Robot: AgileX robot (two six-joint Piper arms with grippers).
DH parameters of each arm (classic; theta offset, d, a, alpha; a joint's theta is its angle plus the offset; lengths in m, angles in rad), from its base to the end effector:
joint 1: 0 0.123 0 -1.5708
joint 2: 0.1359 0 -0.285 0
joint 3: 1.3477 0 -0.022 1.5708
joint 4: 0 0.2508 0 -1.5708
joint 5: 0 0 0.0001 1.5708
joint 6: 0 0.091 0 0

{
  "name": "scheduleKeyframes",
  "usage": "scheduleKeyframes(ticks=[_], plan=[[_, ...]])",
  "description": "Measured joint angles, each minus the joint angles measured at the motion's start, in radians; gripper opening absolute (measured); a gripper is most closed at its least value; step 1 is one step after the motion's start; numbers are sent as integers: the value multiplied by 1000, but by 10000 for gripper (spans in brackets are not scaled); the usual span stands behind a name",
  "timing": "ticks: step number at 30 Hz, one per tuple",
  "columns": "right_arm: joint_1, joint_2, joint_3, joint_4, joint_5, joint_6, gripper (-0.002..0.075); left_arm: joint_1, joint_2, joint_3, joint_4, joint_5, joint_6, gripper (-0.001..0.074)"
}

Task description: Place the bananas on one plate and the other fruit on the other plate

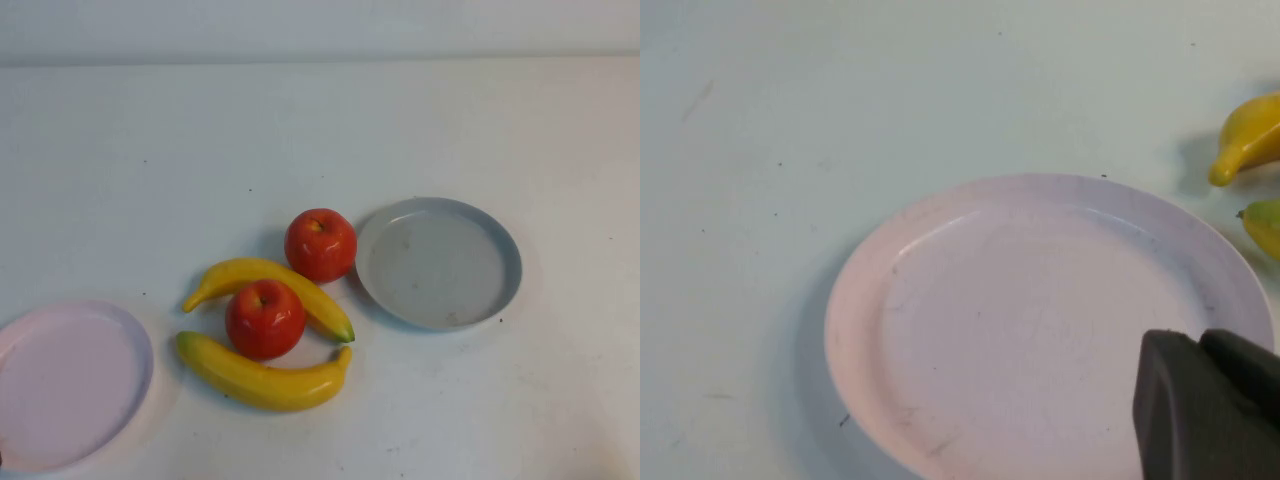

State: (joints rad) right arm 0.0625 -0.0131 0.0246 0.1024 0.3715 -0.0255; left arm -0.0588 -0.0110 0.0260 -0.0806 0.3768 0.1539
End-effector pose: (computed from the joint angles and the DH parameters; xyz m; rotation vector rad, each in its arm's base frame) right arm 0.0523 0.0067 0.1724 -0.0187 1.8664 0.1262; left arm 0.0523 -0.0058 0.1713 0.1493 1.8682 -0.0139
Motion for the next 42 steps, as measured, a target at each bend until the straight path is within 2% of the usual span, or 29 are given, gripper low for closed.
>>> scheduleKeyframes(ticks=[16, 20, 28, 42], plan=[[0, 0, 0, 0, 0, 0, -15, 0, 0, 0, -34, -32, 0, 4], [0, 0, 0, 0, 0, 0, -15, 0, 0, 0, -147, -58, 0, 4], [0, 0, 0, 0, 0, 0, -15, 0, 0, 0, -591, -210, -25, 4], [0, 0, 0, 0, 0, 0, -15, 0, 0, -5, -692, -201, 44, 0]])
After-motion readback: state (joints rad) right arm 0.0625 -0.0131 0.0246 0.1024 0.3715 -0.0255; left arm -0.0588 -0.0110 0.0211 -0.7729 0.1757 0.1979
